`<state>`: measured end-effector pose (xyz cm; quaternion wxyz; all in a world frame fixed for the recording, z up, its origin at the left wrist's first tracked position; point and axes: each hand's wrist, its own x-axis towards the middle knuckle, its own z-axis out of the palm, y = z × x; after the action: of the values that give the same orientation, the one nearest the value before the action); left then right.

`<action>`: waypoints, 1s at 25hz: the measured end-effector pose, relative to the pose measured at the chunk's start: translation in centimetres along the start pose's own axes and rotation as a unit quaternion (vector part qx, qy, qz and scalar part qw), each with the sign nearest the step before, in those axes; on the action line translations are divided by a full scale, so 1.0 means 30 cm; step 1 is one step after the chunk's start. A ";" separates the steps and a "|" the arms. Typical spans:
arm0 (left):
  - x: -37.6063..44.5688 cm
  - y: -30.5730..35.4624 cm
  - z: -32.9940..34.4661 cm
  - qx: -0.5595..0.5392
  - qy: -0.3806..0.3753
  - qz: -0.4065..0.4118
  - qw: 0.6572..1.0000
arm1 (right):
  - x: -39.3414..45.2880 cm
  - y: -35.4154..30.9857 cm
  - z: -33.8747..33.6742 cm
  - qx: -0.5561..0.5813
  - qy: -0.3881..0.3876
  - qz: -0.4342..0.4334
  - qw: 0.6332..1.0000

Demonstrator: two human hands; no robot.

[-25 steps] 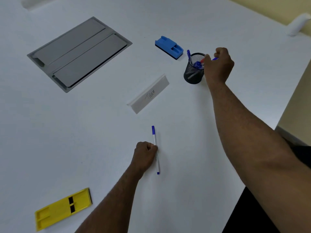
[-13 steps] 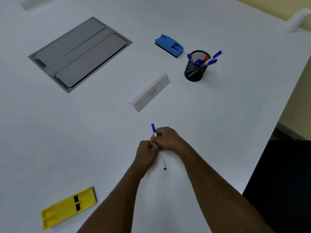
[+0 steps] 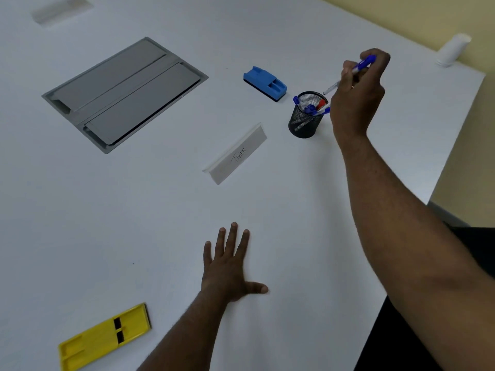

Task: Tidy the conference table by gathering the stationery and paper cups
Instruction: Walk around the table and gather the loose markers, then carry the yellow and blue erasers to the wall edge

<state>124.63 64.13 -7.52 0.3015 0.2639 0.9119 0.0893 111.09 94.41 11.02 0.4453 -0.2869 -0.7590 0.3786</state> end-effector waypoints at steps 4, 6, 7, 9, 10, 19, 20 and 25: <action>0.007 -0.005 0.000 0.001 -0.016 0.000 1.000 | 0.058 0.062 0.066 -0.075 -0.033 0.005 0.997; 0.005 -0.002 0.001 -0.003 -0.018 0.001 1.000 | 0.059 0.102 0.080 -0.099 -0.068 0.023 0.992; 0.006 -0.003 0.001 -0.003 -0.016 0.002 1.000 | 0.058 0.116 0.084 -0.105 -0.083 0.028 0.991; 0.010 -0.007 0.001 -0.006 -0.016 0.003 1.000 | 0.054 0.125 0.085 -0.110 -0.102 0.046 0.988; 0.011 -0.009 0.002 -0.005 -0.017 0.004 1.000 | 0.048 0.121 0.081 -0.109 -0.105 0.056 0.987; -0.055 -0.035 0.020 0.022 0.037 0.049 0.998 | -0.521 -0.015 0.045 -0.059 -0.212 -0.095 0.971; -0.103 -0.059 0.045 0.026 0.055 0.060 0.996 | -0.625 -0.032 0.042 -0.051 -0.279 -0.113 0.952; -0.512 -0.211 0.271 0.042 0.130 0.036 0.990 | -1.082 -0.117 0.021 -0.076 -0.587 -0.145 0.793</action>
<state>137.20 50.61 -8.36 0.1652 0.2952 0.9362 0.0957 124.42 67.20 -1.16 -0.0589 0.0704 -0.9335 0.3468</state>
